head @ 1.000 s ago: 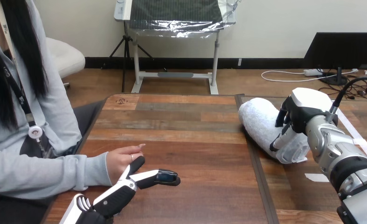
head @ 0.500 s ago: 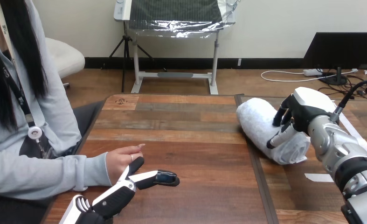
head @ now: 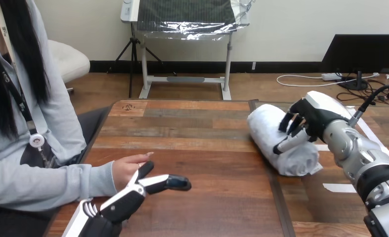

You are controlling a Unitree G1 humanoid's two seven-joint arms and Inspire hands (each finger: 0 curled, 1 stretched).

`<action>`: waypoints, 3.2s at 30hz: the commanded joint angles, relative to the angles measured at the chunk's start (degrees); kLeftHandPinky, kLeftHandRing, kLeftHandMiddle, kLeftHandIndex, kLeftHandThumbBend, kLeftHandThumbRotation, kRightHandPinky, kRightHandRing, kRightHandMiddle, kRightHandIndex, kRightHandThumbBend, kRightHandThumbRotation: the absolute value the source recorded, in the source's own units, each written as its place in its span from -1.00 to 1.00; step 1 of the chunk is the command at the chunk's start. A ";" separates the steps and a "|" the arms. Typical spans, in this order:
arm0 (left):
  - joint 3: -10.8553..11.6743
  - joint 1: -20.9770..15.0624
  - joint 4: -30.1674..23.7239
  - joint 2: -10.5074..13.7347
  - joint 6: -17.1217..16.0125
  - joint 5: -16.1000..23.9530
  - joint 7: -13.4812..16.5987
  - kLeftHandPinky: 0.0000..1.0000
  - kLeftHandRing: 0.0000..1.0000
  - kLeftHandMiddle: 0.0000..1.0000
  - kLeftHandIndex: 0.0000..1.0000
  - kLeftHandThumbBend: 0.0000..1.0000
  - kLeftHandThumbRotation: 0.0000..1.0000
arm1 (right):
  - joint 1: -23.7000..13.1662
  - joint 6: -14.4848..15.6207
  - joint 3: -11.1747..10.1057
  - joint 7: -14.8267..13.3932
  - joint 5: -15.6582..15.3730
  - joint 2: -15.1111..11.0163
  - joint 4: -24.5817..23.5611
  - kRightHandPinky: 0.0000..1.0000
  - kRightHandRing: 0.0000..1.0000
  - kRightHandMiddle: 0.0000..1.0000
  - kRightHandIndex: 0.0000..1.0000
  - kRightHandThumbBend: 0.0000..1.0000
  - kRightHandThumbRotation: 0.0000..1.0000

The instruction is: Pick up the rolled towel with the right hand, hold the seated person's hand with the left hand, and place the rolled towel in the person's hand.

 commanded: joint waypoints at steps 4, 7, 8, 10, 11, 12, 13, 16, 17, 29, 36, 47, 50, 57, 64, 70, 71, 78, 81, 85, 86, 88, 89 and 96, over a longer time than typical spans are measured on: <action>-0.42 -4.56 -1.05 -1.22 0.85 0.61 0.32 0.99 0.59 0.51 0.50 0.80 0.12 | 4.14 -2.16 0.26 4.62 1.30 3.00 -0.07 -0.25 -0.05 0.13 0.05 0.62 -1.00; -0.37 -5.26 -0.62 -1.45 0.74 0.82 0.25 0.99 0.59 0.51 0.50 0.81 0.12 | 4.67 -3.71 0.29 6.33 1.74 2.34 -0.64 -0.23 -0.03 0.15 0.04 0.62 -1.00; -0.34 -5.43 -0.54 -1.47 0.78 0.88 0.22 0.99 0.59 0.51 0.50 0.81 0.12 | 4.72 -3.85 0.27 6.68 1.88 2.24 -0.73 -0.22 -0.02 0.16 0.04 0.62 -1.00; -0.40 -5.85 -0.26 -1.64 0.82 0.81 0.23 0.98 0.59 0.51 0.50 0.81 0.12 | 5.06 -4.68 -0.01 8.16 2.51 1.70 -1.20 -0.22 -0.02 0.16 0.04 0.61 -1.00; -0.42 -5.93 -0.20 -1.69 0.82 0.79 0.23 0.98 0.59 0.51 0.50 0.81 0.12 | 5.16 -4.92 -0.08 8.57 2.69 1.54 -1.35 -0.21 -0.02 0.16 0.04 0.60 -1.00; -0.30 -6.07 -0.15 -1.85 0.93 1.00 0.37 0.98 0.59 0.51 0.50 0.81 0.12 | 5.32 -5.38 0.06 9.34 2.73 1.11 -1.68 -0.21 -0.02 0.16 0.04 0.60 -1.00; -0.20 -6.14 -0.14 -1.96 1.02 1.18 0.48 0.98 0.59 0.51 0.50 0.81 0.13 | 5.41 -5.66 0.20 9.80 2.72 0.84 -1.89 -0.20 0.00 0.17 0.04 0.60 -1.00; -0.04 -6.63 -0.07 -2.07 1.37 1.36 0.58 0.96 0.59 0.50 0.49 0.82 0.14 | 5.61 -6.33 0.54 11.87 2.98 -0.18 -2.69 -0.15 0.03 0.19 0.04 0.59 -1.00; -0.02 -6.76 -0.04 -2.07 1.46 1.37 0.58 0.96 0.58 0.50 0.49 0.82 0.15 | 5.66 -6.44 0.58 12.37 3.06 -0.41 -2.91 -0.15 0.03 0.18 0.04 0.59 -1.00; 0.13 -8.62 0.42 -2.28 2.33 1.22 0.64 0.93 0.54 0.48 0.48 0.85 0.15 | 8.70 -9.22 0.20 18.53 5.30 -4.86 -9.12 -0.30 -0.13 0.05 0.07 0.55 -1.00; 0.28 -9.35 0.86 -2.42 2.42 1.23 0.74 0.93 0.55 0.49 0.49 0.85 0.16 | 12.05 -8.81 -0.18 22.57 6.73 -7.80 -15.44 -0.32 -0.15 0.07 0.08 0.53 -1.00; 0.40 -10.62 1.21 -1.56 2.44 0.39 0.11 0.95 0.54 0.48 0.49 0.83 0.16 | 19.27 -8.32 -0.96 28.75 9.00 -12.64 -27.39 -0.33 -0.18 0.04 0.10 0.52 -1.00; 0.79 -10.84 1.25 -1.68 2.29 0.87 0.33 0.95 0.53 0.47 0.49 0.84 0.17 | 21.51 -6.90 -1.30 30.74 9.67 -13.91 -31.16 -0.32 -0.16 0.05 0.11 0.52 -1.00; 1.21 -11.19 1.40 -1.78 1.99 1.00 0.56 0.95 0.51 0.45 0.48 0.85 0.19 | 27.58 -6.24 -2.96 34.88 11.99 -17.19 -39.73 -0.29 -0.11 0.10 0.12 0.51 -1.00; 1.44 -11.45 1.53 -1.47 1.89 0.62 0.41 0.93 0.48 0.43 0.47 0.84 0.19 | 32.63 -4.88 -4.58 37.58 13.69 -19.61 -46.81 -0.26 -0.07 0.11 0.12 0.48 -1.00; 1.45 -11.89 1.75 -1.04 1.89 0.06 0.13 0.92 0.48 0.44 0.48 0.82 0.18 | 36.30 -4.57 -6.19 39.82 15.49 -21.22 -51.36 -0.21 -0.01 0.14 0.12 0.46 -1.00; 1.44 -11.98 1.85 -1.01 1.81 -0.01 0.09 0.92 0.48 0.44 0.49 0.82 0.18 | 36.70 -4.42 -6.36 40.04 15.64 -21.38 -51.94 -0.21 -0.01 0.14 0.12 0.45 -1.00; 1.42 -12.34 1.36 -0.82 2.40 -0.33 0.13 0.91 0.47 0.42 0.48 0.82 0.18 | 40.63 -3.05 -7.72 41.42 16.27 -23.32 -57.99 -0.24 -0.05 0.12 0.13 0.43 -1.00; 1.17 -12.58 1.18 -0.61 2.68 -0.84 -0.09 0.92 0.48 0.42 0.48 0.83 0.19 | 42.04 -2.63 -8.38 42.01 16.75 -24.04 -60.19 -0.21 -0.04 0.12 0.14 0.41 -1.00; 1.05 -13.06 1.46 -0.94 2.36 -1.11 -0.09 0.93 0.48 0.41 0.47 0.82 0.17 | 43.89 -1.32 -9.33 42.93 17.53 -24.89 -63.62 -0.16 0.00 0.14 0.15 0.39 -1.00; 1.09 -13.18 1.55 -0.99 2.33 -1.10 -0.09 0.93 0.48 0.40 0.47 0.82 0.16 | 44.15 -1.03 -9.48 43.13 17.56 -24.98 -64.19 -0.14 0.02 0.14 0.16 0.38 -1.00; 1.08 -13.26 1.43 -1.00 2.54 -1.16 -0.11 0.94 0.47 0.40 0.46 0.81 0.16 | 45.35 -0.71 -10.23 43.38 17.93 -25.36 -66.15 -0.12 0.03 0.15 0.16 0.37 -1.00; 1.07 -13.27 1.39 -1.00 2.60 -1.19 -0.13 0.94 0.47 0.40 0.46 0.81 0.16 | 45.71 -0.55 -10.46 43.46 18.02 -25.44 -66.75 -0.11 0.03 0.15 0.17 0.36 -1.00; 0.92 -13.73 1.08 -1.19 3.05 -1.33 -0.11 0.93 0.46 0.38 0.45 0.82 0.16 | 48.75 0.80 -12.85 43.87 20.00 -26.13 -72.39 -0.09 0.03 0.14 0.19 0.32 -1.00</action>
